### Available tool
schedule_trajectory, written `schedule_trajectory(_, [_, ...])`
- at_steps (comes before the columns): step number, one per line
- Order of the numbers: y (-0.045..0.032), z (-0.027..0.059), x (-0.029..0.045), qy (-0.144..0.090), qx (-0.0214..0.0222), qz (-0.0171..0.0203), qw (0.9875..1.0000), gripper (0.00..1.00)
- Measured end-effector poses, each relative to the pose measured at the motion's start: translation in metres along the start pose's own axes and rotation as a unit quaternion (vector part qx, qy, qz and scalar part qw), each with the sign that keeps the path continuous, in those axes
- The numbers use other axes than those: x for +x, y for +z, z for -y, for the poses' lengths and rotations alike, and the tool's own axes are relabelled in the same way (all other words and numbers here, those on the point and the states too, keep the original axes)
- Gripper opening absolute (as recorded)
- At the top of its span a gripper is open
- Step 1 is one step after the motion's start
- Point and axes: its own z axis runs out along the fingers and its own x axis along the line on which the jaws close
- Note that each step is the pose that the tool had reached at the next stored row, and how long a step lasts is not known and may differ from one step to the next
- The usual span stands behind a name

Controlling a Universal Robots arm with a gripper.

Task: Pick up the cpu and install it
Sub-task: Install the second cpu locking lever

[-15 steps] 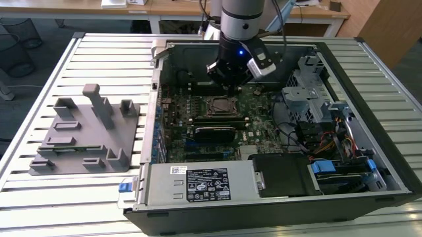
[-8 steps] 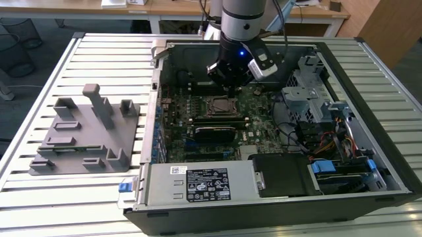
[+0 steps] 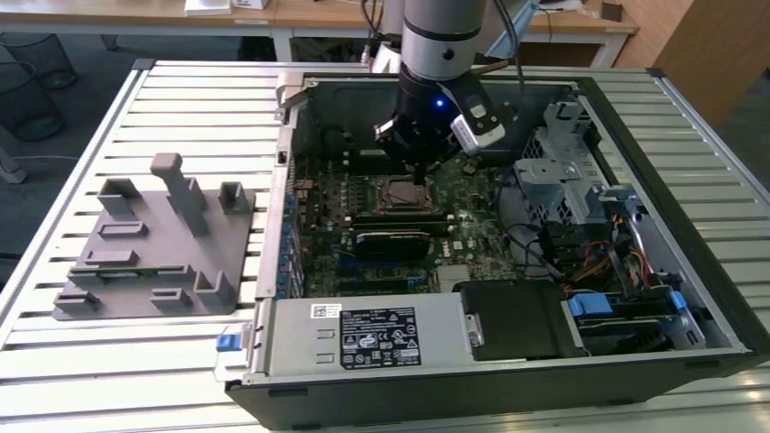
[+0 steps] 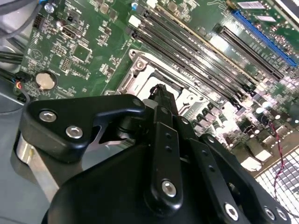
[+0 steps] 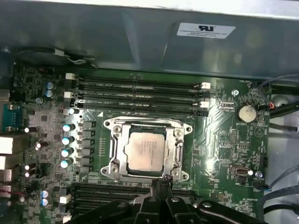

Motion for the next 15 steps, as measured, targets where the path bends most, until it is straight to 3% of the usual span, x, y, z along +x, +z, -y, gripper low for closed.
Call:
schedule_trajectory(5, [0.0007,0.0001,0.0023,0.000,-0.0006,-0.0094,1.0000,0.11])
schedule_trajectory(12, [0.0014,0.0101,0.0051,0.000,-0.0007,-0.0097,1.0000,0.11])
schedule_trajectory(15, [0.0046,0.0102,0.0124,0.000,-0.0007,-0.0097,1.0000,0.11])
